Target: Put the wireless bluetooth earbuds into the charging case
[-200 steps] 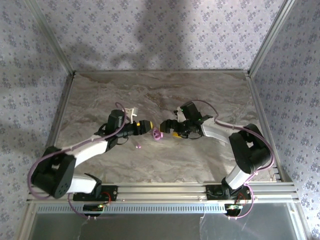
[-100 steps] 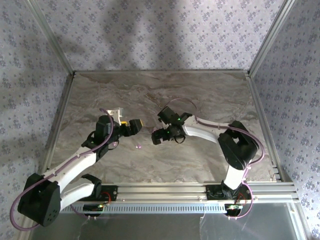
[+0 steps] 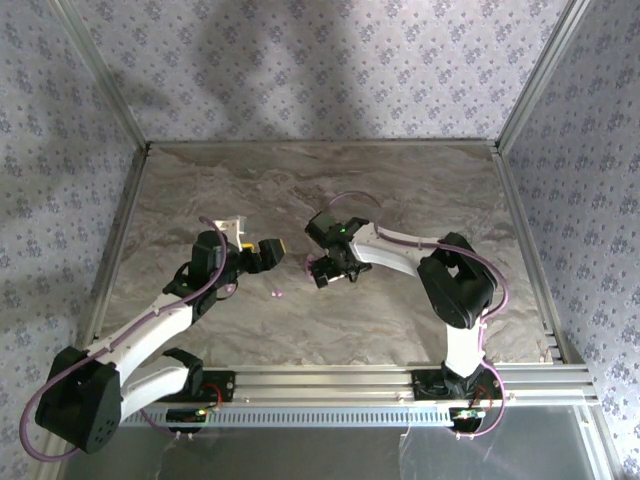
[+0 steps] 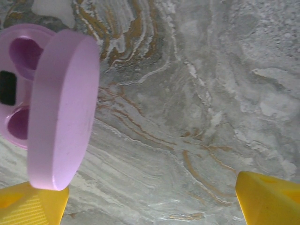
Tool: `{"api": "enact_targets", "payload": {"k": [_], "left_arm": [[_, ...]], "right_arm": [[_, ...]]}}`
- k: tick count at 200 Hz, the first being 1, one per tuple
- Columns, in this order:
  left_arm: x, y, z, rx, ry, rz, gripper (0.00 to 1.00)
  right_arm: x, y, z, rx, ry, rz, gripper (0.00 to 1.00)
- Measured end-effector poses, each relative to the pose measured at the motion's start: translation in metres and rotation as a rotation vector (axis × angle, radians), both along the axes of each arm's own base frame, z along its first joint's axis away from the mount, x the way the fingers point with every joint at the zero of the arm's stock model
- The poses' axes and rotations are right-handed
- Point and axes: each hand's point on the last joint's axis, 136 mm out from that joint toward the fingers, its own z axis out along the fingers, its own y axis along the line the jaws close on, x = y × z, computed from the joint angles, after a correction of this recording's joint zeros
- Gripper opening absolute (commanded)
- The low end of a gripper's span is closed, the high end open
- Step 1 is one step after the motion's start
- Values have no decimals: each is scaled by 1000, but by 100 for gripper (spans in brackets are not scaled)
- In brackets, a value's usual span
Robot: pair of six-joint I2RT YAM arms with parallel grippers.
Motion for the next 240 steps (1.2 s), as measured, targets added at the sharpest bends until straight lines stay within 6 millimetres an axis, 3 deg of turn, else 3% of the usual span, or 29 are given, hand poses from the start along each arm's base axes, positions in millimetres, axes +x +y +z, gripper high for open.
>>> {"api": "enact_targets", "payload": {"k": [152, 221, 240], "left_arm": [[0, -1, -6, 5, 19, -6, 100], [-4, -10, -27, 10, 95, -57, 100], [-2, -15, -35, 20, 141, -75, 100]], "right_arm": [[37, -24, 5, -24, -29, -60, 93], [43, -21, 4, 26, -27, -62, 93], [35, -21, 11, 72, -34, -58, 94]]}}
